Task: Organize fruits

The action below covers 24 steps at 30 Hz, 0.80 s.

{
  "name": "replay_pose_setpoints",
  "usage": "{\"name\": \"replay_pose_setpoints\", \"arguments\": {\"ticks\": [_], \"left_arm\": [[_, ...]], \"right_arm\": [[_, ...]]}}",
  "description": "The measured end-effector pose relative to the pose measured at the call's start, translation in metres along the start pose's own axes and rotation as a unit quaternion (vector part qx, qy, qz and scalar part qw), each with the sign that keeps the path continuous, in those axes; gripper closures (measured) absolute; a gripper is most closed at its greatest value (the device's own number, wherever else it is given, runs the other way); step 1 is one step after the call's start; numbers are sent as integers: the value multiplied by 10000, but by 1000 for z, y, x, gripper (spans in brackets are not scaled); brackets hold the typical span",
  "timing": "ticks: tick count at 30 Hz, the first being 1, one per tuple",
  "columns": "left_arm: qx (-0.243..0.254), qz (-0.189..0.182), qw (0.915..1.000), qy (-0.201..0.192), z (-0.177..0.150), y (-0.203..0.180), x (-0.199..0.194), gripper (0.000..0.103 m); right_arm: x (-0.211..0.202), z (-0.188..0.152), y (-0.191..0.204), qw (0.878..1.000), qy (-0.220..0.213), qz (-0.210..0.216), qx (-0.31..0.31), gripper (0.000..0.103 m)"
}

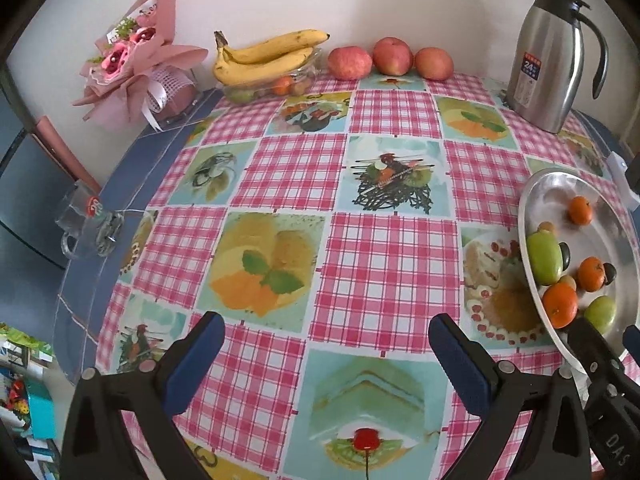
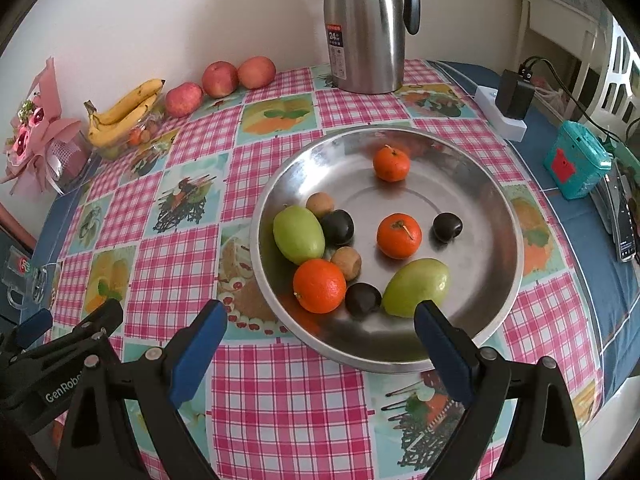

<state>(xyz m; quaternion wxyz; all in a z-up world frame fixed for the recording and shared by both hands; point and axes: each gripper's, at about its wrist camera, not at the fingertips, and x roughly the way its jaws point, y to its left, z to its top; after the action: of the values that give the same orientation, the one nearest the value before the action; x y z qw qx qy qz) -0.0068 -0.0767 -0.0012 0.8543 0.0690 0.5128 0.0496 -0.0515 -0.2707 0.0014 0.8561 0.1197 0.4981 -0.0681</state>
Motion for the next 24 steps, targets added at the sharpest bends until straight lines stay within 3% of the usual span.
{"name": "replay_pose_setpoints", "arguments": {"ticks": [24], "left_arm": [[-248, -50, 9982, 539, 0, 15, 17, 0]], "right_arm": [[9, -2, 14, 9995, 165, 138, -213, 8]]}}
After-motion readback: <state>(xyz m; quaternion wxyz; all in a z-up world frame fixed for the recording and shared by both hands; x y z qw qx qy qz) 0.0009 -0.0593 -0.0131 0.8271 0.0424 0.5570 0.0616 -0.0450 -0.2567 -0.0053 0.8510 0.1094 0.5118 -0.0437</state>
